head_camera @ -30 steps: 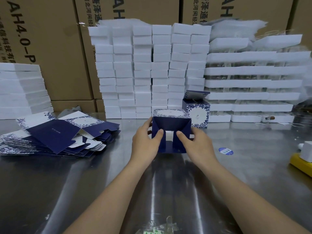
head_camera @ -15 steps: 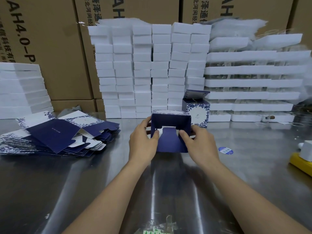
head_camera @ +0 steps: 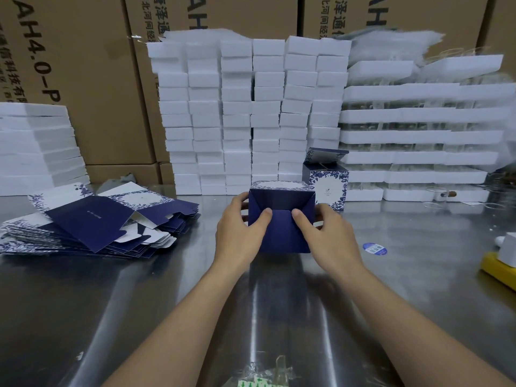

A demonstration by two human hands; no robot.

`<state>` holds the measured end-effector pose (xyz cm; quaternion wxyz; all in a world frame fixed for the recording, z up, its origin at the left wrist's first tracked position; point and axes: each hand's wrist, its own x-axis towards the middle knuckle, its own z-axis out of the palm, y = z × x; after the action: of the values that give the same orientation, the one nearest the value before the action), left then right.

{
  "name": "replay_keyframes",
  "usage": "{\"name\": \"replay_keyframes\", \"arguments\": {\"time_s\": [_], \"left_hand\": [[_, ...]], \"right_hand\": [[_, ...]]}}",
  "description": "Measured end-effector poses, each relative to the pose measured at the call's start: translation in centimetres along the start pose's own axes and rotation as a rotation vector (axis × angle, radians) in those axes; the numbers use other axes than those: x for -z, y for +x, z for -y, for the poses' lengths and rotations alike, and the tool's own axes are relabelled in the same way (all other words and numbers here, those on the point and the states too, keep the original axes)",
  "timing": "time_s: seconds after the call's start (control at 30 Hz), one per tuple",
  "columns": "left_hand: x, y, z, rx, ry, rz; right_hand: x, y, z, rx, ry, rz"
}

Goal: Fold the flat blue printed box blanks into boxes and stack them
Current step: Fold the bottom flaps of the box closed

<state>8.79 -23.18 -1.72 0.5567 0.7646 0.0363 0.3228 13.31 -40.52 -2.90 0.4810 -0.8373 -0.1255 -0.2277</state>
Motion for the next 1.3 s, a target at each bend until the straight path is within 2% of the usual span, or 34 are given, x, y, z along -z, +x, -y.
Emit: {"name": "replay_keyframes", "arguments": {"time_s": [0.33, 0.57, 0.73, 1.0, 1.3], "left_hand": [[0.0, 0.0, 0.3, -0.075, 0.034, -0.025], [-0.3, -0.8, 0.1, -0.059, -0.032, 0.072], [-1.1, -1.4, 0.5, -0.116, 0.030, 0.007], [-1.3, -0.6, 0.8, -0.024, -0.115, -0.019], [-1.3, -0.5, 1.0, 0.021, -0.103, -0.035]], "right_hand": [[-0.5, -0.1, 0.0, 0.064, 0.087, -0.031], [-1.0, -0.2, -0.1, 0.088, 0.127, -0.014], [-1.3, -0.2, -0.5, 0.113, 0.089, 0.011], [-1.3, -0.2, -0.3, 0.129, 0.108, -0.013], [-1.3, 0.1, -0.7, 0.121, 0.099, -0.040]]}}
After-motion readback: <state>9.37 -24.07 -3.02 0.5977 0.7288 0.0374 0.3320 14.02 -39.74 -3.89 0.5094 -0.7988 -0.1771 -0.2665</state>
